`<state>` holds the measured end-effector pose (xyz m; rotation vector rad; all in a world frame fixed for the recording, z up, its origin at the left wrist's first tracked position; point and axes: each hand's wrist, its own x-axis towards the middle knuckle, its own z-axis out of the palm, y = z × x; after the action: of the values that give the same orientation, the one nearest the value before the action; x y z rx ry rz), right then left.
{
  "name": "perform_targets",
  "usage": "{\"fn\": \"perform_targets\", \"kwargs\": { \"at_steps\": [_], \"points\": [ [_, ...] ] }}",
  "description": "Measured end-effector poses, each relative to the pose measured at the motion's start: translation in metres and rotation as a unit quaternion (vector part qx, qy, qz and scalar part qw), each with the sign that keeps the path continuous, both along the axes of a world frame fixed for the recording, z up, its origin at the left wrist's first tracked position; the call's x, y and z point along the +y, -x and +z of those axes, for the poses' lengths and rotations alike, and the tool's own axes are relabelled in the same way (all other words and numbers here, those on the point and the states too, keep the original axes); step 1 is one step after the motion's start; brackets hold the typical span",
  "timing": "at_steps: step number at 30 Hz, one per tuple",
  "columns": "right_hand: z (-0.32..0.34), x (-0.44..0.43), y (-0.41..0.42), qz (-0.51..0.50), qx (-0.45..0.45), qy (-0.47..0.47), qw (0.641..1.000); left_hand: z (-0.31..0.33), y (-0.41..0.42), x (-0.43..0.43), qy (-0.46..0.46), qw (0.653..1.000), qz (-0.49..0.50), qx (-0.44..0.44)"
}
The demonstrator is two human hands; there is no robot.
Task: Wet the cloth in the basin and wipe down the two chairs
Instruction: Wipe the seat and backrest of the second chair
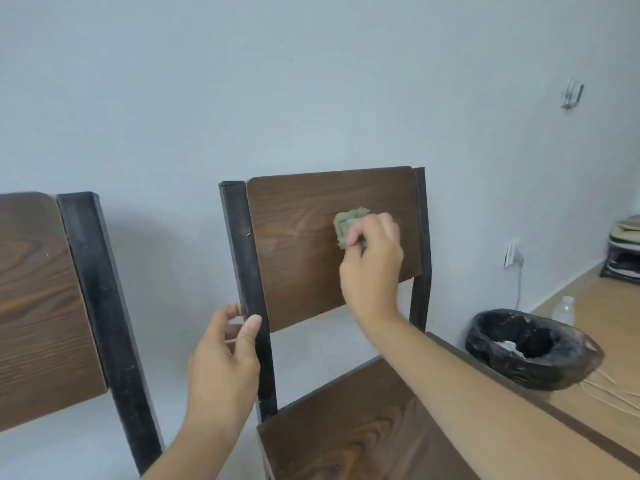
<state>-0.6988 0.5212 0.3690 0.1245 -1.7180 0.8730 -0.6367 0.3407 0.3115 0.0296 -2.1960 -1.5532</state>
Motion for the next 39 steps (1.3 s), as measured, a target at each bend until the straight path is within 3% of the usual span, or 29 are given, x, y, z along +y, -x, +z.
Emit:
{"fn": "perform_targets", "kwargs": {
  "at_steps": [2, 4, 5, 7, 8, 9, 12, 14, 15, 18, 19, 22, 26, 27, 29, 31, 34, 36, 39],
  "points": [
    [-0.037, -0.031, -0.03, 0.101, 0.018, -0.202, 0.974, -0.001, 0.001, 0.001, 0.008, 1.0, -0.002, 0.011],
    [-0.044, -0.028, -0.034, 0.113, 0.018, -0.288, 0.951, -0.001, 0.001, 0.002, 0.01, 1.0, -0.006, 0.022],
    [-0.028, -0.022, -0.024, 0.093, 0.026, -0.251, 0.963, -0.001, 0.001, 0.002, 0.007, 1.0, -0.006, 0.021],
    [0.022, -0.019, 0.002, 0.034, 0.026, -0.069, 0.997, 0.0, 0.0, 0.002, 0.005, 1.0, -0.006, 0.019],
    [0.047, -0.027, 0.007, 0.01, 0.023, 0.01, 1.0, 0.0, 0.001, 0.002, 0.01, 1.0, -0.007, 0.02],
    [0.058, -0.04, 0.005, 0.008, 0.029, 0.032, 0.999, 0.0, 0.0, 0.004, 0.017, 1.0, -0.005, 0.019],
    [0.019, -0.069, -0.011, 0.062, 0.079, -0.159, 0.982, 0.001, -0.002, 0.005, 0.037, 0.999, -0.007, 0.011],
    [-0.006, -0.054, -0.02, 0.072, 0.057, -0.248, 0.965, 0.003, -0.004, 0.005, 0.039, 0.999, -0.006, 0.002],
    [0.001, -0.043, -0.015, 0.056, 0.044, -0.223, 0.972, 0.003, -0.004, 0.005, 0.039, 0.999, -0.003, -0.001],
    [0.063, -0.04, 0.007, -0.001, 0.027, -0.013, 1.0, 0.005, -0.005, 0.004, 0.047, 0.999, 0.018, 0.007],
    [0.076, -0.051, 0.004, 0.003, 0.031, 0.003, 0.999, 0.004, -0.004, 0.004, 0.052, 0.998, 0.02, 0.008],
    [0.038, -0.085, -0.017, 0.057, 0.084, -0.158, 0.982, 0.0, -0.004, 0.001, 0.065, 0.998, 0.013, 0.01],
    [-0.046, -0.033, -0.027, 0.061, 0.027, -0.314, 0.947, 0.002, -0.004, 0.001, 0.059, 0.998, 0.012, 0.014],
    [-0.05, -0.011, -0.019, 0.034, 0.011, -0.296, 0.954, 0.003, -0.004, 0.002, 0.056, 0.998, 0.011, 0.013],
    [-0.049, 0.031, 0.002, -0.044, -0.007, -0.155, 0.987, 0.003, -0.003, 0.003, 0.047, 0.999, 0.006, 0.014],
    [-0.039, 0.066, 0.02, -0.136, -0.081, -0.012, 0.987, 0.002, -0.003, 0.004, 0.048, 0.999, 0.004, 0.013],
    [-0.029, 0.076, 0.025, -0.066, -0.145, 0.186, 0.97, 0.003, -0.004, 0.006, 0.055, 0.998, -0.002, 0.005],
    [-0.043, 0.06, 0.014, -0.023, -0.162, 0.171, 0.972, 0.006, -0.005, 0.006, 0.065, 0.998, -0.005, 0.005],
    [-0.077, 0.045, -0.009, 0.025, -0.173, -0.004, 0.985, 0.006, -0.005, 0.002, 0.07, 0.997, -0.007, 0.008]
  ]
}}
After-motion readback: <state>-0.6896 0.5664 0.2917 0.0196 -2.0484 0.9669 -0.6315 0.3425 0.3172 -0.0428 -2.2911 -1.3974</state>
